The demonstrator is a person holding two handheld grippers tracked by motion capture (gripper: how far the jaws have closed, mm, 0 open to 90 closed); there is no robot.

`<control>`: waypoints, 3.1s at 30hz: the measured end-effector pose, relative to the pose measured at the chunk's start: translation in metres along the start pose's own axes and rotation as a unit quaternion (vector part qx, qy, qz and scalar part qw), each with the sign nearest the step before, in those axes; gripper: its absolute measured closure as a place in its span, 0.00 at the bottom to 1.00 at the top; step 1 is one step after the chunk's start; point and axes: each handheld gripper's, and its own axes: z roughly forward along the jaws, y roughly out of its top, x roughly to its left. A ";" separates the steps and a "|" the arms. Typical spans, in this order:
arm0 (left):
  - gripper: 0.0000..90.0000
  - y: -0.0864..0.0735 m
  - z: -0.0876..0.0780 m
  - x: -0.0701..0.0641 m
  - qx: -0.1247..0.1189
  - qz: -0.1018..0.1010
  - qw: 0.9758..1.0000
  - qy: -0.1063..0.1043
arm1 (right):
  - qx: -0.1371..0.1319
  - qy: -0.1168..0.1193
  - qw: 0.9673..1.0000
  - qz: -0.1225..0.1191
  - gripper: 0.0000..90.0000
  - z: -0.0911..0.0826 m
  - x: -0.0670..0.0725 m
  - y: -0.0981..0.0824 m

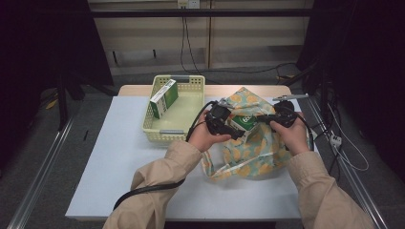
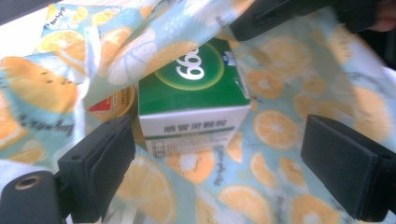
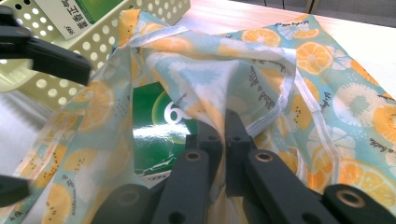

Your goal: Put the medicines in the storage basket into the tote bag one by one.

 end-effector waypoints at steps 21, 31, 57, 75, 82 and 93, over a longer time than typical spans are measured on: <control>0.10 -0.014 -0.073 0.042 -0.004 -0.017 1.000 0.026 | 0.001 -0.003 1.000 -0.006 0.99 -0.001 0.006 0.000; 0.07 -0.016 -0.098 0.066 0.002 -0.015 0.999 0.035 | 0.001 -0.002 1.000 -0.008 0.99 -0.002 0.006 0.000; 0.16 -0.033 -0.135 0.142 -0.008 -0.063 0.988 0.137 | -0.001 0.000 1.000 -0.006 0.99 -0.006 0.002 -0.003; 0.17 -0.046 -0.133 0.177 0.000 -0.087 0.978 0.188 | 0.002 0.003 1.000 -0.006 0.99 -0.004 0.000 -0.004; 0.17 -0.051 -0.126 0.190 -0.001 -0.100 0.973 0.207 | 0.001 0.005 1.000 -0.004 0.99 -0.004 -0.002 -0.004; 0.24 -0.051 -0.111 0.198 0.011 -0.090 0.968 0.234 | 0.000 0.011 1.000 0.001 0.99 -0.004 -0.007 -0.005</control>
